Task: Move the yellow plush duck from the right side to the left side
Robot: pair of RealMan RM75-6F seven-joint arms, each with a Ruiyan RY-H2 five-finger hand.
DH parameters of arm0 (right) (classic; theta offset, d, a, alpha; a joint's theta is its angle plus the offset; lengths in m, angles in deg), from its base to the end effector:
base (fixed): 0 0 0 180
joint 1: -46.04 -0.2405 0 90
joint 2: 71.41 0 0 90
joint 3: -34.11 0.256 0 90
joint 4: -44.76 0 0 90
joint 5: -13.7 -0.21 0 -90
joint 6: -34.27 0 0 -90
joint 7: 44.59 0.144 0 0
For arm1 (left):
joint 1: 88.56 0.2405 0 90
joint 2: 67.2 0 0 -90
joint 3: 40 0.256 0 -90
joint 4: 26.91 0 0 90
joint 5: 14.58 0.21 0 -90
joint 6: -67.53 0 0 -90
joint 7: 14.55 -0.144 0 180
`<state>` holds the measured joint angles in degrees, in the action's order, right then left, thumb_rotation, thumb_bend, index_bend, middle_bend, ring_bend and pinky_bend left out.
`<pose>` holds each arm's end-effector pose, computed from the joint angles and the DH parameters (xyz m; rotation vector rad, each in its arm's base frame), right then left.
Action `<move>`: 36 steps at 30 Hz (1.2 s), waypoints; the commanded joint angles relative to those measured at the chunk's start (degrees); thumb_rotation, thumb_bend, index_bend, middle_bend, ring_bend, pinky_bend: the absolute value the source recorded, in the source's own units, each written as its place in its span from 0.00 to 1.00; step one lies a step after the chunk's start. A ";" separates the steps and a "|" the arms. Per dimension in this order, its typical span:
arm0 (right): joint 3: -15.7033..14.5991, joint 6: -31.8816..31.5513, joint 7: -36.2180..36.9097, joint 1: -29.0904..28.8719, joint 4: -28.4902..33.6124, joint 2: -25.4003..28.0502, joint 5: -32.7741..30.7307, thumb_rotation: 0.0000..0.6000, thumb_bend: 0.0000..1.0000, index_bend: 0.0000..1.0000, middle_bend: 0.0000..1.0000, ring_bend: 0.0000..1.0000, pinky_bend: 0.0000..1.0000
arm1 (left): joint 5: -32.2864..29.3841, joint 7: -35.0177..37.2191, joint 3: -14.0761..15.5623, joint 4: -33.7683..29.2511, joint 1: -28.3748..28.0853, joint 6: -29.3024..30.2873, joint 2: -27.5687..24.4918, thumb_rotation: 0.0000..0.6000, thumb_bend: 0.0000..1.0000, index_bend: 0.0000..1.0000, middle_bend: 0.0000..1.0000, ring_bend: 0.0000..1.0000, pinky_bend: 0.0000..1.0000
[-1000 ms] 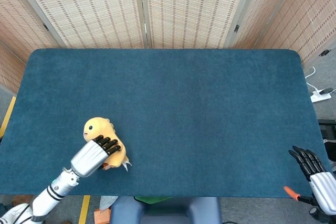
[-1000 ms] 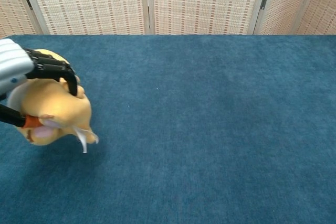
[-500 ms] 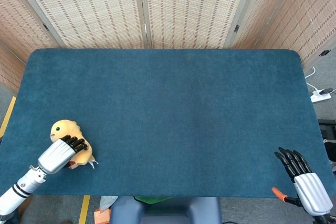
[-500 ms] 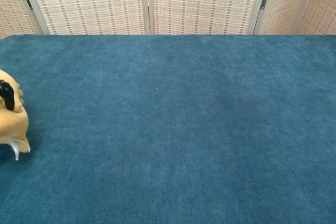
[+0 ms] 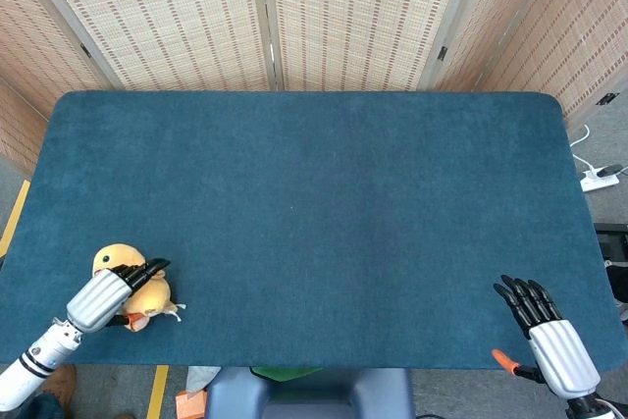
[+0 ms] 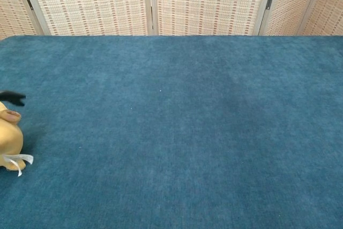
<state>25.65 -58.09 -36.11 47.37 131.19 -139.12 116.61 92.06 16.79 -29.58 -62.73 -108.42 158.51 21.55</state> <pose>-0.3064 -0.1014 0.1229 1.5793 -1.0351 1.0301 -0.3433 0.2385 0.0720 -2.0390 -0.7134 -1.0889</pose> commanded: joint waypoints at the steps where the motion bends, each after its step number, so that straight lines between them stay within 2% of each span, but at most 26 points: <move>1: -0.07 -0.26 0.65 0.09 -0.46 -0.08 0.20 1.00 0.16 0.00 0.00 0.00 0.00 | -1.56 6.28 -1.08 -7.87 -0.46 2.75 -2.85 1.00 0.27 0.00 0.03 0.05 0.38; 4: -0.21 -0.89 1.68 0.27 -1.14 -0.12 0.65 1.00 0.17 0.00 0.00 0.00 0.00 | -1.69 9.30 -0.95 -12.84 -0.89 3.20 -5.41 1.00 0.26 0.00 0.00 0.02 0.35; 8: -0.46 -2.00 2.77 0.70 -2.14 -0.21 1.31 1.00 0.17 0.00 0.00 0.00 0.00 | -1.46 8.42 -0.47 -17.08 -1.38 2.18 -7.76 1.00 0.26 0.00 0.00 0.01 0.32; 16: -0.79 -3.68 3.86 1.49 -3.23 -0.17 2.04 1.00 0.17 0.00 0.00 0.00 0.00 | -1.07 2.94 -0.21 -17.10 -1.34 0.82 -7.80 1.00 0.26 0.00 0.00 0.01 0.29; 21: -0.73 -4.56 4.39 1.86 -3.57 -0.31 2.31 1.00 0.17 0.00 0.00 0.00 0.00 | -0.75 4.09 -0.08 -18.40 -1.34 1.68 -8.81 1.00 0.26 0.00 0.00 0.00 0.23; 25: -0.57 -4.42 4.92 1.60 -3.71 -0.46 2.45 1.00 0.17 0.00 0.00 0.00 0.00 | 0.43 5.88 1.24 -23.02 -1.05 3.17 -12.69 1.00 0.25 0.00 0.00 0.00 0.19; 31: -0.45 -4.57 5.84 1.05 -3.96 -0.56 3.32 1.00 0.17 0.00 0.00 0.00 0.00 | 3.25 11.24 5.90 -34.53 -0.89 3.36 -21.83 1.00 0.24 0.00 0.00 0.00 0.17; 33: -0.53 -4.75 6.08 0.92 -4.07 -0.53 3.79 1.00 0.17 0.00 0.00 0.00 0.00 | 2.99 11.08 6.14 -35.89 -0.39 3.69 -23.28 1.00 0.24 0.00 0.00 0.00 0.17; 36: -0.48 -5.44 6.33 0.66 -4.16 -0.46 4.75 1.00 0.17 0.00 0.00 0.00 0.00 | 0.08 6.39 4.90 -35.76 1.74 3.97 -24.08 1.00 0.24 0.00 0.00 0.00 0.17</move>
<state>25.15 -63.34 -29.87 48.14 127.08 -139.61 121.15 93.85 25.98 -24.42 -98.28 -108.27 162.11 -2.08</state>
